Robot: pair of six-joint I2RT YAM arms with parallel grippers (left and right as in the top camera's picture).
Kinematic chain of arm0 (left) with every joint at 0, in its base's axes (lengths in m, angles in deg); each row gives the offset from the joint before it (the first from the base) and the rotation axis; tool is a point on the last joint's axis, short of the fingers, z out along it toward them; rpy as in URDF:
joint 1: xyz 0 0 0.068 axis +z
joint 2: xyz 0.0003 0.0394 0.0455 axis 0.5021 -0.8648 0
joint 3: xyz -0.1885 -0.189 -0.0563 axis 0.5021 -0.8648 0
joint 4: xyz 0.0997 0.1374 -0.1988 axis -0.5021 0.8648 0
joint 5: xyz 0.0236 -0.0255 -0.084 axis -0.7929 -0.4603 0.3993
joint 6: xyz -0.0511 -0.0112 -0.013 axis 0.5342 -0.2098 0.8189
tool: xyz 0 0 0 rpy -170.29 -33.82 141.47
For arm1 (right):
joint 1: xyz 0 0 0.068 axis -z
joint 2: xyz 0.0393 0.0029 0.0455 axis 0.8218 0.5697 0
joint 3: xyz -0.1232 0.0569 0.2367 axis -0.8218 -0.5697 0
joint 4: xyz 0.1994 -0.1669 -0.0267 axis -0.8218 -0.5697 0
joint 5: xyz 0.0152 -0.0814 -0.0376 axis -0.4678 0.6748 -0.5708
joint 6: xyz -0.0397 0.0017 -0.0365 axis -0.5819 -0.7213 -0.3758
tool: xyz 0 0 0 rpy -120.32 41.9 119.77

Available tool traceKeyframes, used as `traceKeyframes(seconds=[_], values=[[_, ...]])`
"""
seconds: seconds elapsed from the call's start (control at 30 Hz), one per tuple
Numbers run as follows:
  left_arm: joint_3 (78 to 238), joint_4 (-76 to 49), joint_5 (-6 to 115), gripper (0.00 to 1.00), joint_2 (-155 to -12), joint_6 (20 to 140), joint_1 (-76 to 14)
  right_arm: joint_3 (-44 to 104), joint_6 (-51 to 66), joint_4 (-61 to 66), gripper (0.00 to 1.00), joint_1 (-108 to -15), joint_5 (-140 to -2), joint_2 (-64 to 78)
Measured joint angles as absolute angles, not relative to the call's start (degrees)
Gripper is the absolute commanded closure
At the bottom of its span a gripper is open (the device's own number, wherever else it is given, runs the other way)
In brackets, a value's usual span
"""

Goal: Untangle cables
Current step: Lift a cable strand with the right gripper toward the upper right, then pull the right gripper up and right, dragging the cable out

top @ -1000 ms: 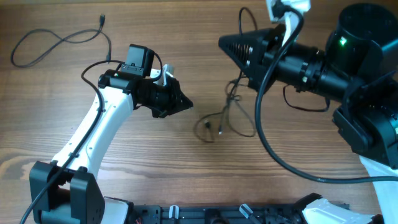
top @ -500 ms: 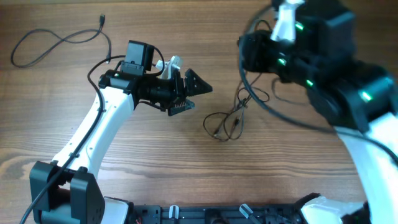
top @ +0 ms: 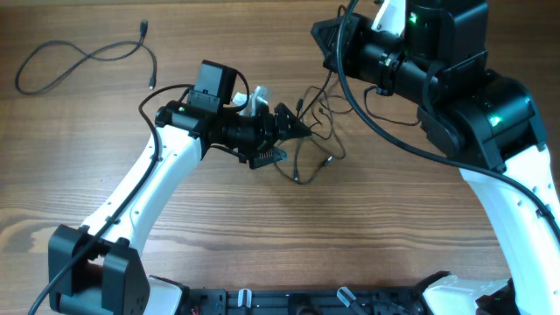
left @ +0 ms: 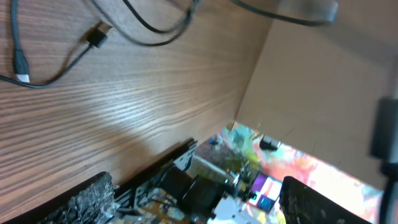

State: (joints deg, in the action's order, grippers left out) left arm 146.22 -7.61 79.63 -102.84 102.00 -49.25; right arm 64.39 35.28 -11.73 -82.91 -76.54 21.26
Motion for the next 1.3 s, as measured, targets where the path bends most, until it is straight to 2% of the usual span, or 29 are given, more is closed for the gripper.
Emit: traceKeyframes(seconds=[0.27, 0.63, 0.9, 1.03, 1.2, 1.3], values=[[146.2, -6.6, 71.7, 0.17, -102.8, 105.3, -49.3, 64.4, 36.0, -5.4, 0.96, -82.9, -79.3, 21.1], [146.2, -3.5, 60.8, 0.15, -102.8, 105.8, -49.3, 64.4, 35.8, 16.0, 0.95, -82.9, -98.9, 14.6], [146.2, -3.4, 57.6, 0.22, -102.8, 105.8, -49.3, 64.4, 35.7, 25.2, 0.95, -81.6, -104.3, 9.5], [146.2, -2.9, 55.0, 0.2, -103.1, 105.8, -49.3, 64.7, 35.2, 20.2, 0.95, -76.0, -102.1, 7.2], [146.2, -2.1, 53.2, 0.18, -104.9, 105.8, -49.3, 65.3, 32.4, 0.0, 0.96, -69.1, -88.1, 7.0], [146.2, -1.6, 52.8, 0.11, -105.1, 105.9, -49.3, 65.2, 30.7, -12.4, 0.96, -67.2, -77.6, 9.7]])
